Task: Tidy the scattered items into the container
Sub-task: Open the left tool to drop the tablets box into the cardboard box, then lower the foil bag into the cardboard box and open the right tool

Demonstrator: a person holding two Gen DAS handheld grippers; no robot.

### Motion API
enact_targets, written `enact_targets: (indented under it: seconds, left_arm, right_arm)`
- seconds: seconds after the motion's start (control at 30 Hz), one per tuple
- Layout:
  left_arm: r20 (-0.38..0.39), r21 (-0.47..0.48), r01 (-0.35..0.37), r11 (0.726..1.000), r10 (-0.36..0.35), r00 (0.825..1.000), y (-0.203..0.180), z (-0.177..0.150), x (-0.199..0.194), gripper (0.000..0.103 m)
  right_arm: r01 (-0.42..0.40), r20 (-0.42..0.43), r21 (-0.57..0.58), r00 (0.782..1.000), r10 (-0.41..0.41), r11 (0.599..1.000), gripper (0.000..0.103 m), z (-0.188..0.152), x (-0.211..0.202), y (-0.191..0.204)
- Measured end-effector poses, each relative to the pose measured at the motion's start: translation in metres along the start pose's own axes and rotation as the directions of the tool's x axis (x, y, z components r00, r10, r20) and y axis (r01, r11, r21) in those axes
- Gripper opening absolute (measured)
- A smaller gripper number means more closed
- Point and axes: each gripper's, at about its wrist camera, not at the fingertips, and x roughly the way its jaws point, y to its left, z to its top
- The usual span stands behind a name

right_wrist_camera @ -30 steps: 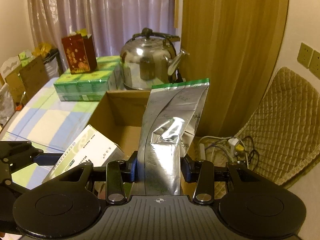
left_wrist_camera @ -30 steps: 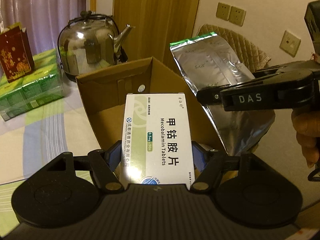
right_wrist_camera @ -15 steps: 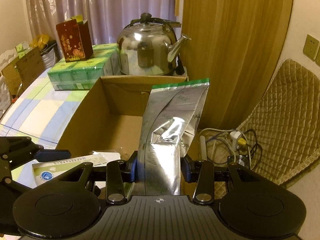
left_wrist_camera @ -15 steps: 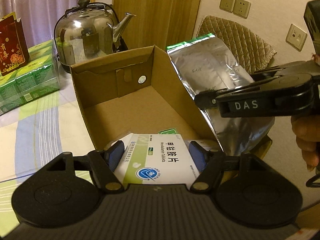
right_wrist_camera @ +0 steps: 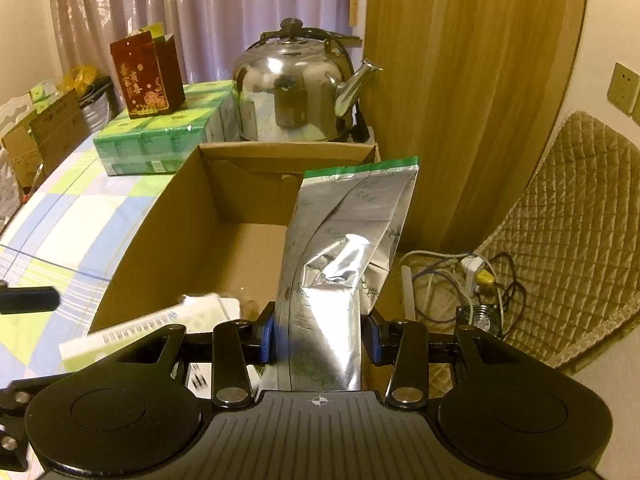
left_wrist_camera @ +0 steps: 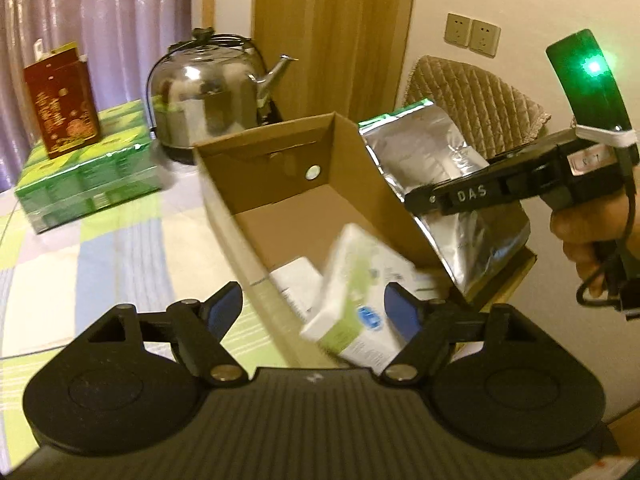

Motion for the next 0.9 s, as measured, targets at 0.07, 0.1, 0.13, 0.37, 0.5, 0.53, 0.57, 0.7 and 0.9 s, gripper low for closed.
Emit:
enact_targets:
  seconds: [0.07, 0.1, 0.13, 0.37, 0.5, 0.53, 0.57, 0.7, 0.9]
  left_arm:
    - [-0.008, 0.017, -0.017, 1.0, 0.017, 1.0, -0.001, -0.004, -0.001, 0.074]
    - [-0.012, 0.02, -0.02, 1.0, 0.02, 1.0, -0.001, -0.006, 0.0, 0.074]
    - [-0.018, 0.02, -0.019, 1.0, 0.019, 1.0, 0.0, -0.008, 0.001, 0.074]
    - [-0.031, 0.038, -0.011, 0.999, 0.013, 0.999, -0.007, -0.012, 0.009, 0.074]
    - [-0.023, 0.026, -0.013, 1.0, 0.014, 1.0, -0.005, -0.013, 0.006, 0.074]
    - [-0.022, 0.021, -0.013, 1.0, 0.014, 1.0, -0.004, -0.013, 0.006, 0.074]
    - [-0.02, 0.017, -0.015, 1.0, 0.015, 1.0, -0.003, -0.013, 0.005, 0.074]
    - [-0.016, 0.009, -0.013, 1.0, 0.013, 1.0, -0.002, -0.014, 0.003, 0.074]
    - [-0.013, -0.016, -0.007, 1.0, 0.007, 1.0, 0.002, -0.017, 0.001, 0.074]
  right_arm:
    - [-0.001, -0.003, -0.003, 1.0, 0.001, 1.0, 0.04, 0.0, 0.002, 0.002]
    - [-0.001, -0.004, -0.004, 1.0, 0.001, 1.0, 0.04, 0.0, 0.003, 0.003]
    - [-0.002, -0.004, -0.006, 1.0, 0.002, 1.0, 0.04, 0.0, 0.003, 0.004]
    - [0.001, -0.015, -0.009, 1.0, -0.001, 1.0, 0.04, 0.0, 0.009, 0.008]
    - [-0.01, -0.033, -0.024, 0.999, 0.009, 1.0, 0.04, 0.002, 0.018, 0.01]
    - [-0.016, -0.037, -0.028, 0.999, 0.015, 0.999, 0.04, 0.003, 0.021, 0.011]
    - [-0.021, -0.042, -0.031, 0.999, 0.02, 0.999, 0.04, 0.004, 0.024, 0.012]
    - [-0.019, -0.065, -0.072, 0.998, 0.014, 0.997, 0.04, 0.009, 0.04, 0.017]
    - [0.016, -0.09, -0.133, 0.996, -0.028, 0.991, 0.04, 0.014, 0.063, 0.02]
